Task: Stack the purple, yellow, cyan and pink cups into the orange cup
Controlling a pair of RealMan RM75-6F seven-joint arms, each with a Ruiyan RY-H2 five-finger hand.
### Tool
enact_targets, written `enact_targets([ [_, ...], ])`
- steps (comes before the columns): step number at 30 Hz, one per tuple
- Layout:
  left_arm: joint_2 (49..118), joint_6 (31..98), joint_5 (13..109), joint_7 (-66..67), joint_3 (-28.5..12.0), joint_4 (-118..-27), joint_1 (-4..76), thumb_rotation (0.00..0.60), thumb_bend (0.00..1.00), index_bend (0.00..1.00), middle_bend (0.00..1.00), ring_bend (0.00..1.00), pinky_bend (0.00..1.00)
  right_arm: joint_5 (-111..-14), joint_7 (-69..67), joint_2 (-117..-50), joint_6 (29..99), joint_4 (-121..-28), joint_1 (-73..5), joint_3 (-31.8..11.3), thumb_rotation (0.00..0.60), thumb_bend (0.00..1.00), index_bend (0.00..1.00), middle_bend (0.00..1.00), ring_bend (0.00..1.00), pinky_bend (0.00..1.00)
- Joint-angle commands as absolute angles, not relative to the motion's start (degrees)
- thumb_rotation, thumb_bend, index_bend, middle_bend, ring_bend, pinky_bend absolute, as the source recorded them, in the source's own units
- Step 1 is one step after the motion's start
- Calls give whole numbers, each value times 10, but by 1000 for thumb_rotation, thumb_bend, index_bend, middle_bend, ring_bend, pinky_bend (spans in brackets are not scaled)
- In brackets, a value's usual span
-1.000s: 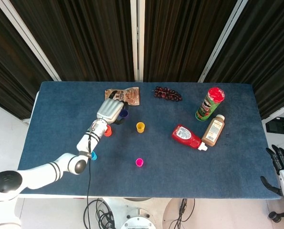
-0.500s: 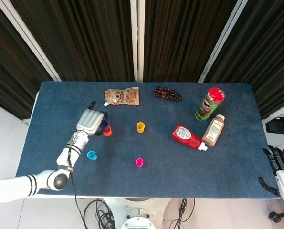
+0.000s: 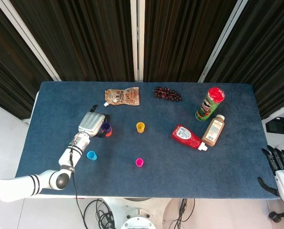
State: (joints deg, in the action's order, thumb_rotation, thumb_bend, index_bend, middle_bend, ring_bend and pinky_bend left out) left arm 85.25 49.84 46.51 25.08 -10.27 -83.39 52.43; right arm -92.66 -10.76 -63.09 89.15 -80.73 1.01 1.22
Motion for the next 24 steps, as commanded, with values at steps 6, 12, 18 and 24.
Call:
enact_targets([
  [6, 851, 485, 467, 244, -98, -829, 528, 600, 272, 222, 262, 214, 23, -925, -115, -634, 889, -799, 9, 12, 600, 216, 0, 0, 0, 0],
  [12, 847, 504, 491, 253, -103, -842, 534, 600, 249, 201, 240, 175, 21, -925, -112, -636, 887, -801, 7, 12, 600, 216, 0, 0, 0, 0],
  [18, 868, 481, 451, 272, -129, -823, 570, 600, 228, 202, 241, 175, 21, -926, -109, -637, 885, -803, 6, 13, 600, 216, 0, 0, 0, 0],
  [24, 930, 452, 451, 278, -143, -763, 620, 600, 207, 201, 236, 176, 18, -923, -101, -634, 883, -810, 5, 12, 600, 216, 0, 0, 0, 0],
])
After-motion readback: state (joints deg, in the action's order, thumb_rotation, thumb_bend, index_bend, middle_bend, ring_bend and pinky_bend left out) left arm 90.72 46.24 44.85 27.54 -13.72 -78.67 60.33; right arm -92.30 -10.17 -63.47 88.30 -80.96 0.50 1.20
